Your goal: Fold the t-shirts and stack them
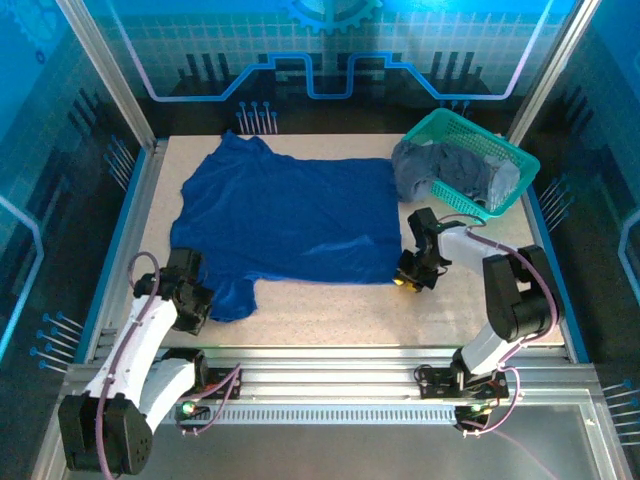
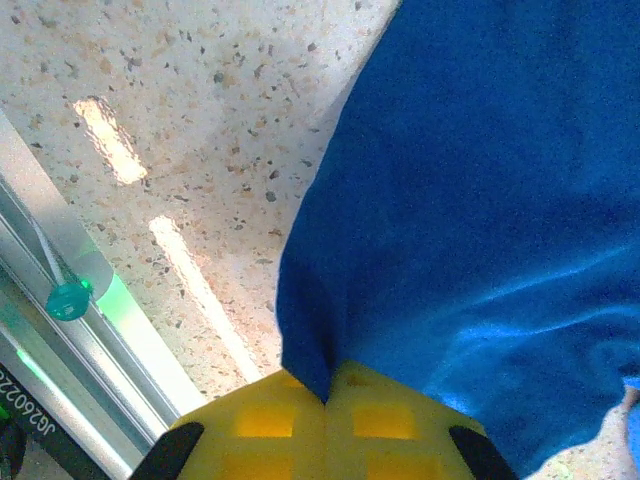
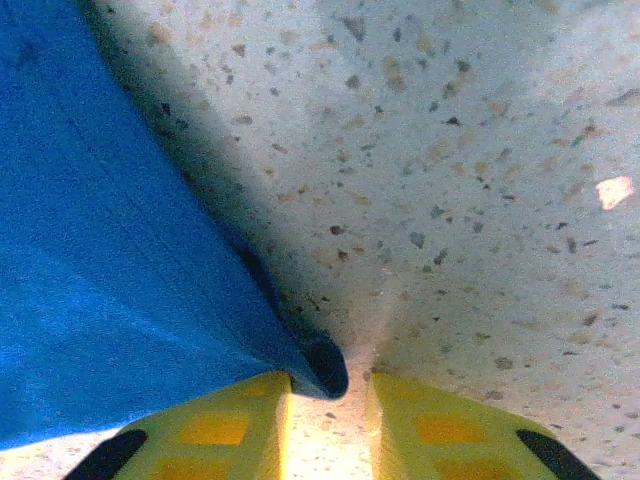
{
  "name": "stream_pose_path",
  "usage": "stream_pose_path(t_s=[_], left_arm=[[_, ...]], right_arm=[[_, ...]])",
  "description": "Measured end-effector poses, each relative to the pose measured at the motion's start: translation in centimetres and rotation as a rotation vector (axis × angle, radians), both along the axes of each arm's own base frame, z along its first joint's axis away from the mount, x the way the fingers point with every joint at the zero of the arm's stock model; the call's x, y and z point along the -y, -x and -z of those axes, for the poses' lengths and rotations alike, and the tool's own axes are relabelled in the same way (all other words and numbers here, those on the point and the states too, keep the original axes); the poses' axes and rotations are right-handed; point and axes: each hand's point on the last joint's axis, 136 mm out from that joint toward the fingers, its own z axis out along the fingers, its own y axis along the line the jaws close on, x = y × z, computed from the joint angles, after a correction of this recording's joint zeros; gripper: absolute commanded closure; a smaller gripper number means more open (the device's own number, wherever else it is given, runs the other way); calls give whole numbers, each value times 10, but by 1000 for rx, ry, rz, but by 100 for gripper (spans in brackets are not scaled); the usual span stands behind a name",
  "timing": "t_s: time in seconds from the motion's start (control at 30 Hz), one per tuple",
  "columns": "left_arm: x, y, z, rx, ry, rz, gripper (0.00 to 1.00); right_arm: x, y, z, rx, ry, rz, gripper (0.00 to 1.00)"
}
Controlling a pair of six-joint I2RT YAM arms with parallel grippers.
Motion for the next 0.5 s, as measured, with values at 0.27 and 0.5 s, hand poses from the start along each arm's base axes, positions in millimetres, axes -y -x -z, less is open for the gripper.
stream_pose_path(t_s=[0.27, 0.5], left_arm=[[-8, 2, -25, 61, -41, -20, 100], [-9, 30, -39, 65, -36, -101, 100]], right_arm=[[-15, -29, -13, 98, 19, -72, 100], [-16, -4, -31, 88, 48, -136, 100]])
